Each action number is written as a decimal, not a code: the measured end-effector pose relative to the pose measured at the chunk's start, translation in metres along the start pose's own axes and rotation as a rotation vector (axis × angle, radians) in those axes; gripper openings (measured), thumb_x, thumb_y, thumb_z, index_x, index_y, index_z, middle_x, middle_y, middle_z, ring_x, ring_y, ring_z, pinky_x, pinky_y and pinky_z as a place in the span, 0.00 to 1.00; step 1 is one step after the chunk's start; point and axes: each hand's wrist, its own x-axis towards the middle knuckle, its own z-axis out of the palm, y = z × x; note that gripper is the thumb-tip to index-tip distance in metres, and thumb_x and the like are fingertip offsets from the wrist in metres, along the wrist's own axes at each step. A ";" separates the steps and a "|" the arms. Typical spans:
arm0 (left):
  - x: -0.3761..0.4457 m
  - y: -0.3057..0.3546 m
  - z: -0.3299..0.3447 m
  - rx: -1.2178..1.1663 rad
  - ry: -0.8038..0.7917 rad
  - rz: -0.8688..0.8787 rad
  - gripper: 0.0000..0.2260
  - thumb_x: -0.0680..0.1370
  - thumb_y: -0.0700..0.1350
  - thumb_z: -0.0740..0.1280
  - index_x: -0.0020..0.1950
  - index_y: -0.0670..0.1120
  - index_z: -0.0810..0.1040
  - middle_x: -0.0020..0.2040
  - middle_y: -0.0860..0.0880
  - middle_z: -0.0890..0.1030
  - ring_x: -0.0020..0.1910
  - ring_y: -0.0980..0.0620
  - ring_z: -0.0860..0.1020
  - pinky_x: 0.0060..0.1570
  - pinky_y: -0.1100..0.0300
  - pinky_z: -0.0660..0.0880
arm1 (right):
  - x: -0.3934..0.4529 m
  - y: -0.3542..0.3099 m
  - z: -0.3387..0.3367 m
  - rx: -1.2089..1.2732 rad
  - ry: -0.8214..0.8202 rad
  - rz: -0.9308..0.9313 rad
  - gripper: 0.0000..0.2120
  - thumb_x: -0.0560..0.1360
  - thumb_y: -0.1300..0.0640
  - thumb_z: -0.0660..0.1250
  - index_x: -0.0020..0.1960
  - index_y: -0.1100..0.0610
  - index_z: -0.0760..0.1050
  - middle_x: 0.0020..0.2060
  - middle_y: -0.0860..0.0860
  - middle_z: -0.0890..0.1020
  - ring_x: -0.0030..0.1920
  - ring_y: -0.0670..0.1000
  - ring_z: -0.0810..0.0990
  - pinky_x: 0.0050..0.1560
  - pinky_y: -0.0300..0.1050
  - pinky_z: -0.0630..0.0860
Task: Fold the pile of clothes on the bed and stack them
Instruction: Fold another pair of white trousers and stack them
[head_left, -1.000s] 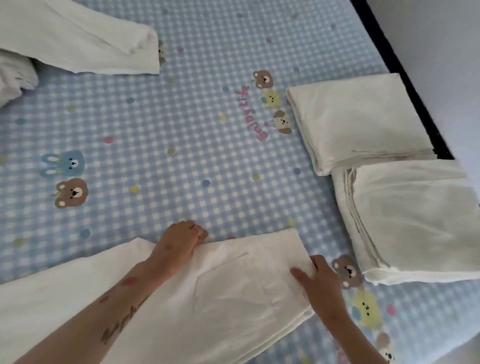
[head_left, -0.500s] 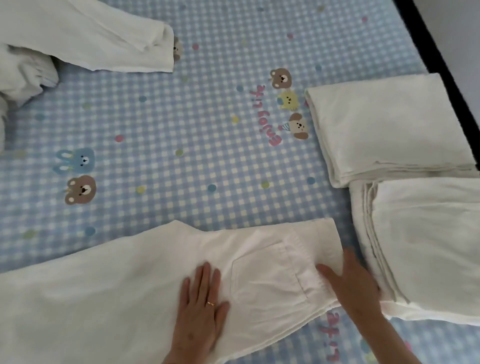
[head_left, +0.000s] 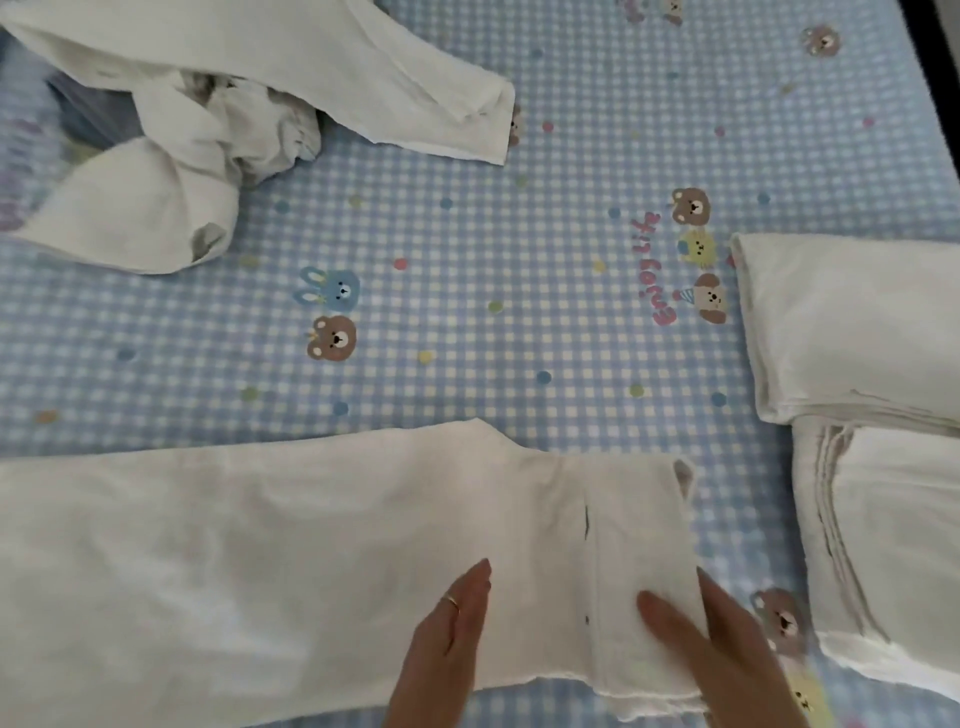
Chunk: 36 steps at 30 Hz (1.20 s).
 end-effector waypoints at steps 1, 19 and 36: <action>-0.004 0.017 -0.016 -0.156 0.059 -0.002 0.12 0.80 0.43 0.57 0.60 0.51 0.75 0.58 0.54 0.81 0.60 0.55 0.78 0.63 0.60 0.70 | -0.014 -0.006 0.028 -0.012 -0.037 -0.066 0.20 0.69 0.65 0.73 0.53 0.43 0.79 0.39 0.37 0.85 0.41 0.34 0.82 0.38 0.24 0.73; 0.084 -0.073 -0.217 0.120 0.270 -0.179 0.06 0.75 0.50 0.68 0.49 0.50 0.78 0.44 0.54 0.81 0.45 0.54 0.80 0.40 0.63 0.71 | 0.055 0.058 0.257 -1.100 -0.166 -0.471 0.36 0.78 0.37 0.50 0.74 0.48 0.31 0.73 0.50 0.28 0.75 0.52 0.30 0.72 0.63 0.38; -0.057 -0.197 -0.490 0.676 0.808 -0.461 0.31 0.75 0.44 0.69 0.75 0.40 0.60 0.75 0.36 0.58 0.74 0.36 0.57 0.70 0.43 0.57 | -0.002 -0.081 0.553 -1.154 -0.587 -1.103 0.28 0.83 0.54 0.50 0.78 0.54 0.41 0.78 0.52 0.42 0.77 0.52 0.42 0.76 0.49 0.42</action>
